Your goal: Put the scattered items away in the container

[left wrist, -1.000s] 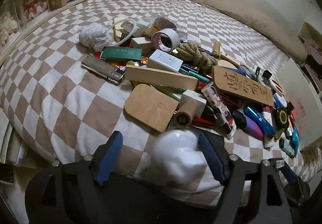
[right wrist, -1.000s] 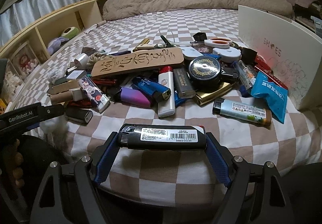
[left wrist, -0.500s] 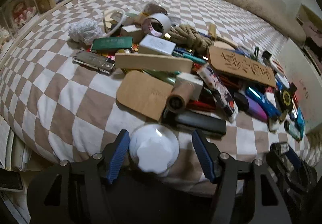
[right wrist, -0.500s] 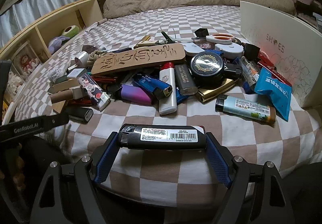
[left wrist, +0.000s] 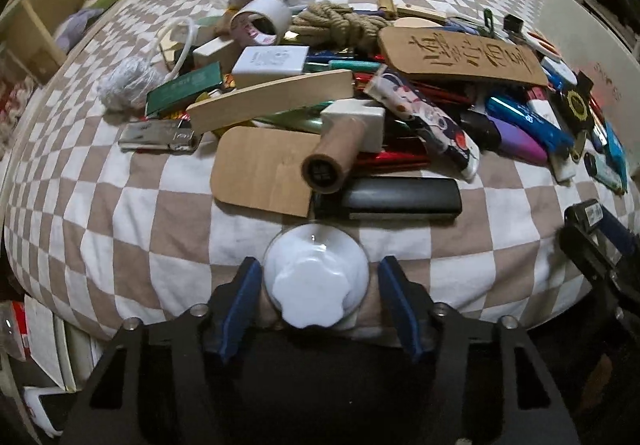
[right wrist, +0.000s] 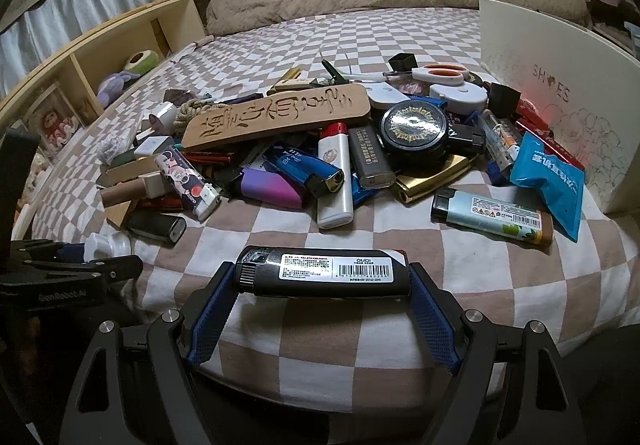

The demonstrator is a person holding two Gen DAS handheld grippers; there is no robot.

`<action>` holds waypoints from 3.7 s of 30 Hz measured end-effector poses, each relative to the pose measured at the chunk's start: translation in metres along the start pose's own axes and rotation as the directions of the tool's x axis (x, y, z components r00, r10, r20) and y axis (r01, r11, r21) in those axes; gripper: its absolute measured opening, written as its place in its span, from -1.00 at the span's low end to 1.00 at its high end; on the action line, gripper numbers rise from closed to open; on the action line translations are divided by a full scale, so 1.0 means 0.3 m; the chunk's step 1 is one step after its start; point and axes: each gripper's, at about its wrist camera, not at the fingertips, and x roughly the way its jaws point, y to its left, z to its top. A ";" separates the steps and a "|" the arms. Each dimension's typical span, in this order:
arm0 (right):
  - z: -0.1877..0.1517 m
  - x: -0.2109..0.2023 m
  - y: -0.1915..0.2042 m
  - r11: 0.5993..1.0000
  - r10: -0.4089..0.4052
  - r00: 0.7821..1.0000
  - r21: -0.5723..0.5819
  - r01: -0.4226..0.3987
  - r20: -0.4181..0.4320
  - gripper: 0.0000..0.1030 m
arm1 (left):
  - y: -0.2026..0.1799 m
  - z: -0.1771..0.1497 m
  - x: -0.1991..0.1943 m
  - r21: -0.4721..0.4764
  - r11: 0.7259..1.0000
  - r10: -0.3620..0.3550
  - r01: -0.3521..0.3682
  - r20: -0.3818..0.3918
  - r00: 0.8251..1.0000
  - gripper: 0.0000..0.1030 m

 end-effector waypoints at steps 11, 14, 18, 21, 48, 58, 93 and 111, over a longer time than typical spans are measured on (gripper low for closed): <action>0.020 -0.027 -0.001 1.000 0.026 1.000 0.007 -0.026 0.018 0.62 | -0.006 -0.021 -0.071 -0.047 0.997 -0.052 0.056 0.091 0.994 0.02; 0.032 -0.045 0.006 1.000 0.025 0.999 -0.003 -0.025 0.035 0.62 | -0.035 -0.018 -0.083 -0.064 0.995 -0.069 0.077 0.116 0.991 0.02; 0.056 -0.083 0.010 1.000 0.018 0.998 -0.020 -0.017 0.065 0.62 | -0.046 -0.013 -0.127 -0.086 0.991 -0.083 0.098 0.166 0.983 0.02; 0.089 -0.120 -0.003 1.000 0.028 0.995 -0.011 -0.027 0.092 0.62 | -0.051 0.027 -0.155 -0.101 0.988 -0.097 0.121 0.210 0.973 0.02; 0.482 -0.386 -0.115 1.000 -0.024 0.911 -0.002 0.027 0.412 0.62 | -0.188 0.378 -0.478 -0.019 0.950 -0.254 0.311 0.532 0.808 0.02; 0.618 -0.464 -0.134 0.998 -0.053 0.860 -0.008 0.066 0.507 0.62 | -0.266 0.485 -0.559 0.036 0.935 -0.303 0.352 0.592 0.747 0.02; 0.578 -0.281 -0.790 0.833 -0.540 0.833 0.214 0.510 0.116 0.62 | -0.796 0.649 -0.465 0.251 0.852 -0.522 0.459 0.452 0.723 0.02; 0.481 -0.342 -0.970 0.840 -0.486 0.872 0.309 0.447 0.058 0.88 | -1.033 0.722 -0.365 0.279 0.799 -0.598 0.533 0.273 0.754 0.02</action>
